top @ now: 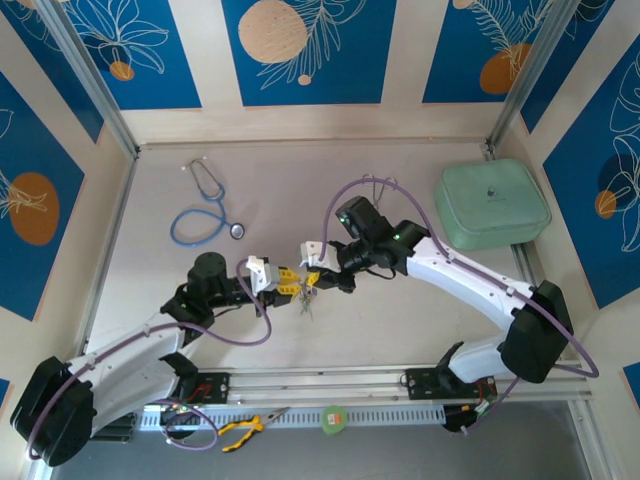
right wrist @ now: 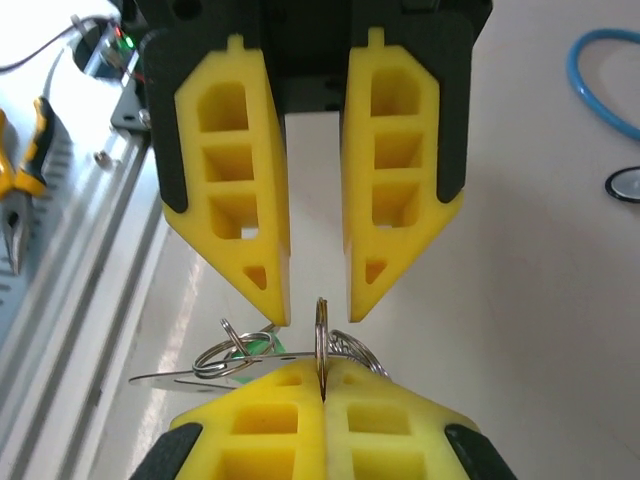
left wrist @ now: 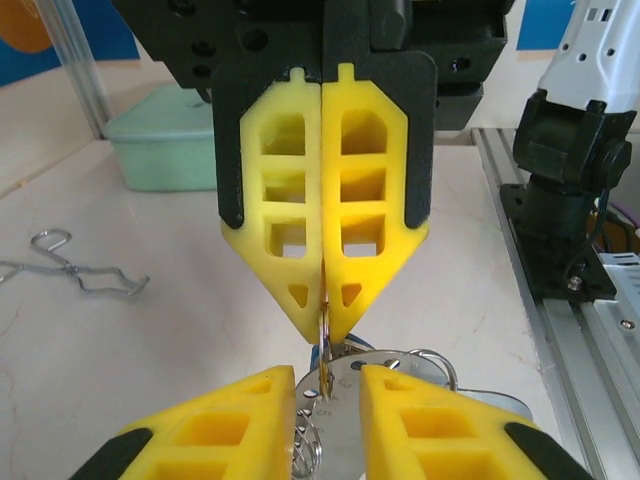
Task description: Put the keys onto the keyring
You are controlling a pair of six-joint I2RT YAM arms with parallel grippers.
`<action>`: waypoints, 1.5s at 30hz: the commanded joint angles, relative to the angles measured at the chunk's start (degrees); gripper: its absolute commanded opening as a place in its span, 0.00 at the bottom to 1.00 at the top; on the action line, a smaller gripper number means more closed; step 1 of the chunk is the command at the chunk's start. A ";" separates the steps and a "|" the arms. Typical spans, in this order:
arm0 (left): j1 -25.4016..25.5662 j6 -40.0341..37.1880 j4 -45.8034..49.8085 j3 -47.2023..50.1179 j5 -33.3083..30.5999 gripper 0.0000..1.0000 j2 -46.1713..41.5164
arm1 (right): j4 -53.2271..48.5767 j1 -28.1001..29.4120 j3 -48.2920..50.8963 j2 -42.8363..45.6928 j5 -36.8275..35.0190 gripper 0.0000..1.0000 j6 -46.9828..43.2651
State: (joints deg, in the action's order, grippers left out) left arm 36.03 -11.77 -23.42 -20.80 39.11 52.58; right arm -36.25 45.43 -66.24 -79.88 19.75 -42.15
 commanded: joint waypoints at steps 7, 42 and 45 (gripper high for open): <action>0.31 -2.73 5.37 -3.42 -0.20 0.20 1.45 | -8.51 3.10 -7.88 -3.49 -5.85 0.00 -4.88; 0.30 2.72 -9.37 0.07 5.85 0.00 5.36 | 9.98 -3.68 6.36 1.21 12.42 0.22 5.41; 0.33 2.85 -9.51 0.14 5.80 0.00 5.34 | 10.42 -3.68 6.71 0.99 12.48 0.22 5.55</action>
State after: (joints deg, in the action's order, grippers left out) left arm 36.03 -9.45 -29.63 -21.04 43.00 58.00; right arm -26.17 41.39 -60.47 -78.28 30.48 -37.12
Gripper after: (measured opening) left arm 0.064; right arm 0.221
